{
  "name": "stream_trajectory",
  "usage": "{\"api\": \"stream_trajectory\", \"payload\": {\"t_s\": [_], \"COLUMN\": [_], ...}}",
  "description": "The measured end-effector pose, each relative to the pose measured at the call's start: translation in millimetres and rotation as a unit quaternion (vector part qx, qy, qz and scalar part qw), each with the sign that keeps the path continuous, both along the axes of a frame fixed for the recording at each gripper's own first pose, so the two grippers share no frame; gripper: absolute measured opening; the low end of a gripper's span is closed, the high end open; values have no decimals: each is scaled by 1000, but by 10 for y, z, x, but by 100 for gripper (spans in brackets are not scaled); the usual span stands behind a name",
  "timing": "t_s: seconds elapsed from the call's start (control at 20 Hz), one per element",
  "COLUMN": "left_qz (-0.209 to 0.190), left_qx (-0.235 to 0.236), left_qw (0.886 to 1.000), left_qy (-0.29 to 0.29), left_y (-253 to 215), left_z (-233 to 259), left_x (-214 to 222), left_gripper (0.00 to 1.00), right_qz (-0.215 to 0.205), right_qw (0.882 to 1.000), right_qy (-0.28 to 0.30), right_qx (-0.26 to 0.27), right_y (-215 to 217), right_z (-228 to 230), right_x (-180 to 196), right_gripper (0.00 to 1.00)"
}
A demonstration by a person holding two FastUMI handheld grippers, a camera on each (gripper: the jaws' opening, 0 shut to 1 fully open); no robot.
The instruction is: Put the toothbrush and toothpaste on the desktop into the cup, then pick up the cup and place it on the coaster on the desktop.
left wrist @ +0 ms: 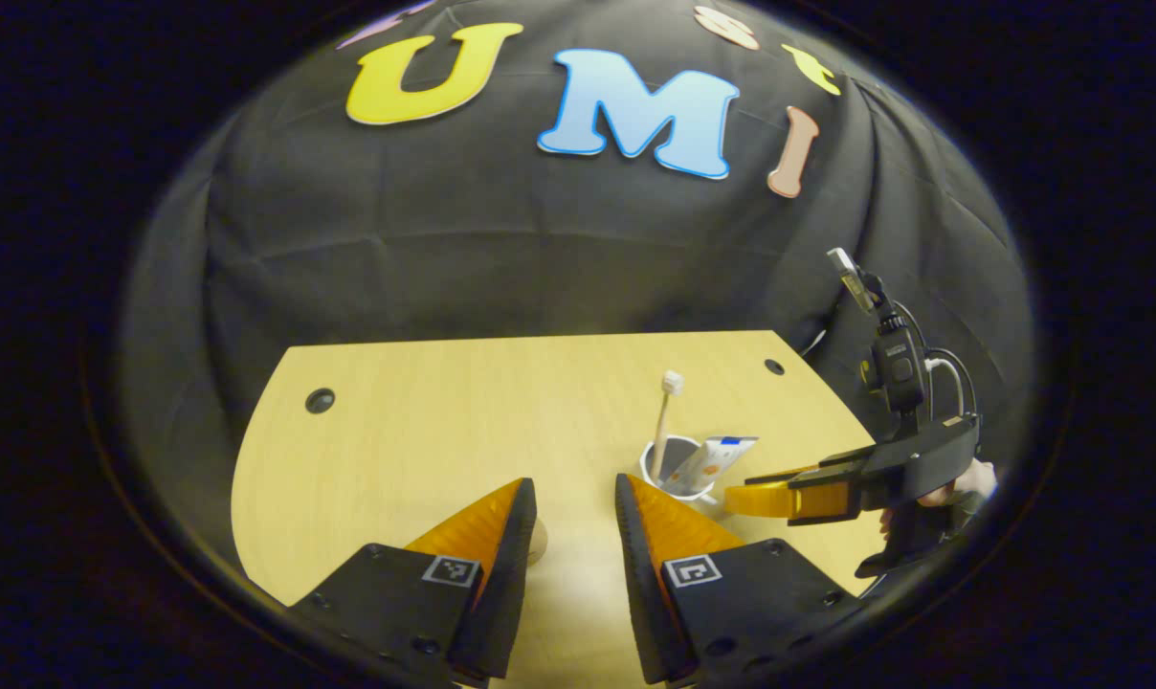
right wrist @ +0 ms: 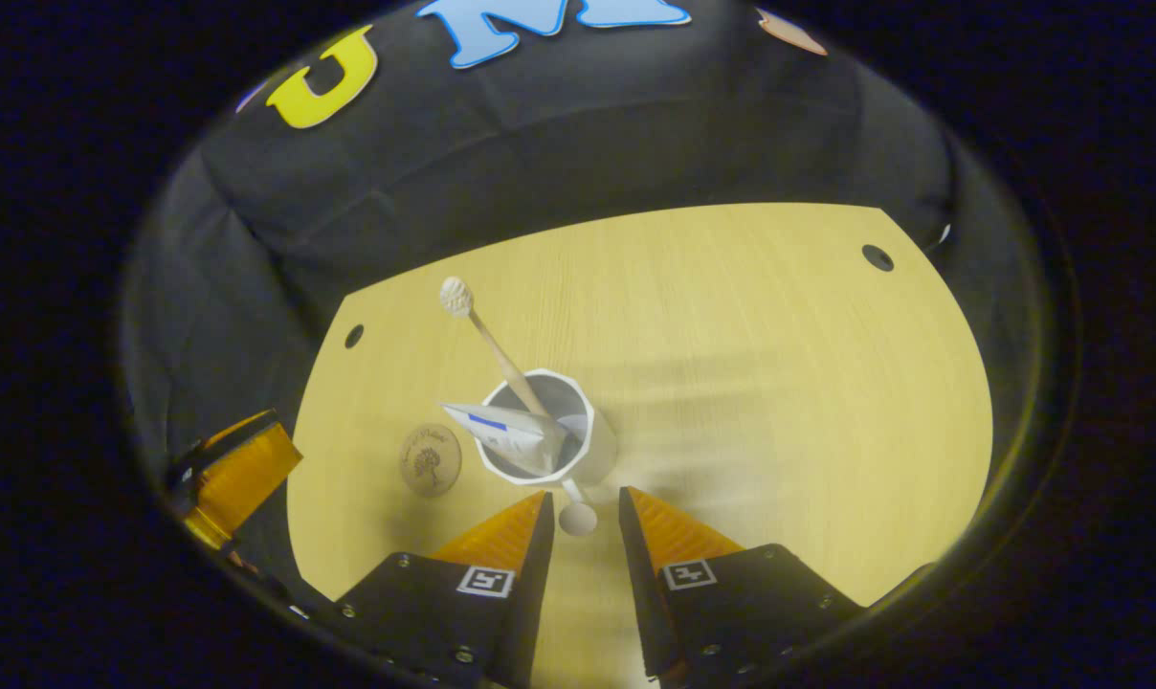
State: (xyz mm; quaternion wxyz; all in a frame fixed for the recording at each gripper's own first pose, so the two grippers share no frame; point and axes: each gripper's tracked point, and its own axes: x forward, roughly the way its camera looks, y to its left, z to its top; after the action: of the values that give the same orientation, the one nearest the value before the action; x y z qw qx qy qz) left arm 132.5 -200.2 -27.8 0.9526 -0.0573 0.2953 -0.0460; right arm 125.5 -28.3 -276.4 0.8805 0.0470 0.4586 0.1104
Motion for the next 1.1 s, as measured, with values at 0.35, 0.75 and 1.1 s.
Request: {"api": "stream_trajectory", "payload": {"t_s": [0.35,0.75,1.1], "left_qz": [77,124,130], "left_qx": [-28,-33,-31], "left_qw": [996,991,989], "left_qy": [30,46,60], "left_y": [523,813,864], "left_z": [-247,-335,-438], "left_x": [-321,-511,-535], "left_gripper": [56,56,59], "right_qz": [66,109,115], "right_qw": [995,987,985], "right_qy": [17,31,20], "right_qx": [-68,-114,-131], "right_y": [3,59,67], "right_z": [-107,-352,-571], "right_x": [-6,123,217], "right_gripper": [36,43,41]}}
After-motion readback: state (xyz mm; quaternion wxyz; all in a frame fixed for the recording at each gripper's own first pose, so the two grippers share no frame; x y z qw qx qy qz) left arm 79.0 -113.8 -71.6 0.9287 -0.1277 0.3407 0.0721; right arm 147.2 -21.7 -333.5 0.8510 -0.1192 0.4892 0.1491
